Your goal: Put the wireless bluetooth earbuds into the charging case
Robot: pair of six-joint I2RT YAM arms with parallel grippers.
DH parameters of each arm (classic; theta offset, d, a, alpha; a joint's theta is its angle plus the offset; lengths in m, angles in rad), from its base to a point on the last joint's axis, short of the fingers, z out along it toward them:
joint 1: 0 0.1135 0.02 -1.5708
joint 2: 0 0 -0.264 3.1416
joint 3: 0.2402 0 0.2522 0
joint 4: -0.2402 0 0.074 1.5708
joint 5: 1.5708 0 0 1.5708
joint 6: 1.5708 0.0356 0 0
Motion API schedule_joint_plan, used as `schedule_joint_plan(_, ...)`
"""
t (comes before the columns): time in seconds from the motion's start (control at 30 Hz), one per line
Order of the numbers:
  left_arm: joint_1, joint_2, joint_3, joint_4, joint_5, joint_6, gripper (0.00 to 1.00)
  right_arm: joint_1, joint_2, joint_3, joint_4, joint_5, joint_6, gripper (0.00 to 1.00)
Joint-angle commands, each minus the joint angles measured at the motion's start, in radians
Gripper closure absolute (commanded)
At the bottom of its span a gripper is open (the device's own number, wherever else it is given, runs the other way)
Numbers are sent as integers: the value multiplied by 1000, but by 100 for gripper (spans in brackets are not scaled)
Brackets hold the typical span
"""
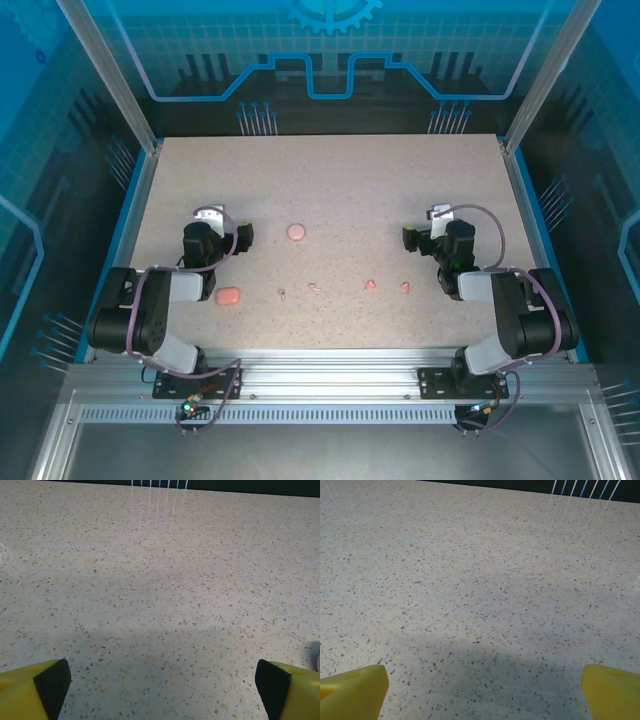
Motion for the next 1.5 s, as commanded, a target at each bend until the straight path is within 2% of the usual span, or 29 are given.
schedule_joint_plan(0.0, 9, 0, 12, 1, 15, -4, 1, -16, 1, 17, 11, -12, -11, 0)
schedule_joint_plan(0.6, 12, -2, 6, 11, 18, -6, 1, -22, 1, 19, 10, -19, -8, 0)
schedule_joint_plan(0.67, 12, -10, -3, 22, 16, -3, 1, -14, -12, 28, -11, 18, -1, 0)
schedule_joint_plan(0.73, 11, -41, -10, 14, -1, -11, 1, -10, -65, 59, -105, 46, 4, 0)
schedule_joint_plan(0.87, 7, -170, 41, -179, -18, -15, 1, 2, -164, 150, -323, 102, 21, 0)
schedule_joint_plan(0.97, -2, -257, 90, -310, -27, -37, 1, -4, -205, 251, -500, 79, 136, 0)
schedule_joint_plan(1.03, -10, -302, 130, -405, -28, -97, 1, -9, -200, 357, -662, 81, 299, 0)
schedule_joint_plan(1.07, -14, -322, 156, -466, -33, -154, 1, -14, -180, 438, -797, 58, 393, 0)
schedule_joint_plan(1.1, -21, -337, 185, -526, -36, -203, 1, -23, -144, 525, -896, -45, 381, 0)
schedule_joint_plan(1.17, -51, -362, 222, -615, -82, -293, 1, -9, -72, 647, -1034, -127, 397, 0)
schedule_joint_plan(1.23, -77, -386, 236, -664, -111, -398, 1, 31, -25, 709, -1085, -206, 398, 2)
schedule_joint_plan(1.47, -140, -403, 230, -739, -144, -747, 1, 324, 211, 1040, -1429, -97, 541, 9)
